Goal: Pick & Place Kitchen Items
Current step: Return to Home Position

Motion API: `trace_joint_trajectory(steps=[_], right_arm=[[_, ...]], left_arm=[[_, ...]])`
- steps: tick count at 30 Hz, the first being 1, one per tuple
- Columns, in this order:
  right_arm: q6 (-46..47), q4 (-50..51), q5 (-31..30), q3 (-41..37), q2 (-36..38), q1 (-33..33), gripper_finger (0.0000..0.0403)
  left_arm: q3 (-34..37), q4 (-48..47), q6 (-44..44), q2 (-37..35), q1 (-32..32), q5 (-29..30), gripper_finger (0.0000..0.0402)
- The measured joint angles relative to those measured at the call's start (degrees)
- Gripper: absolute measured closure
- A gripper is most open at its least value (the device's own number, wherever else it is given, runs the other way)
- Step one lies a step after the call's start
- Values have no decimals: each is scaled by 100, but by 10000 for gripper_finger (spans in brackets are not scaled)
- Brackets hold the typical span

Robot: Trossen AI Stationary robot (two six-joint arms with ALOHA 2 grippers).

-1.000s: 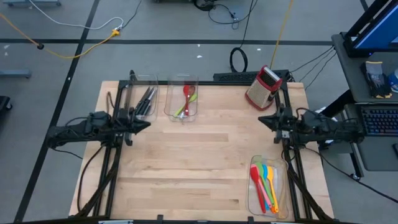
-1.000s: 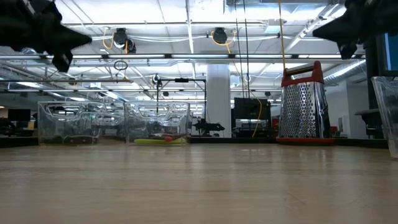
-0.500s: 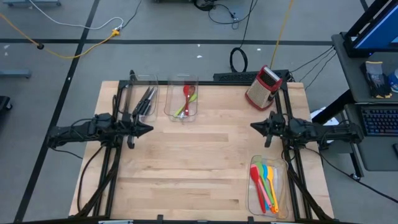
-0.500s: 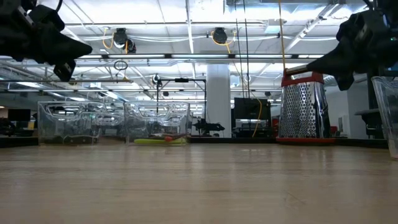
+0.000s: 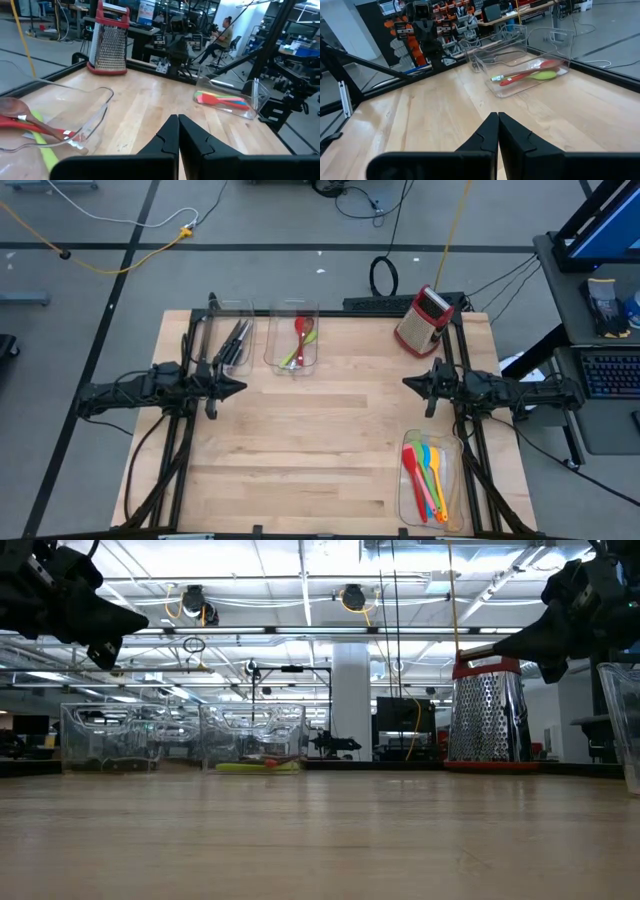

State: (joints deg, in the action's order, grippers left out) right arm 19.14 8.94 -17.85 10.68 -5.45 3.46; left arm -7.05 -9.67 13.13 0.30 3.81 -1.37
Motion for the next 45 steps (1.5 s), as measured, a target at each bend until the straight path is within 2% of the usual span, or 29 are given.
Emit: trace_joint_trajectory(steps=[12, 45], right_arm=[[-489, 14, -4, 0, 0, 0, 399], [-490, 71, 0, 0, -1, 0, 399]], left_arm=[[-2, -225, 98, 2, 0, -72, 366], [-7, -291, 100, 7, 0, -107, 364]])
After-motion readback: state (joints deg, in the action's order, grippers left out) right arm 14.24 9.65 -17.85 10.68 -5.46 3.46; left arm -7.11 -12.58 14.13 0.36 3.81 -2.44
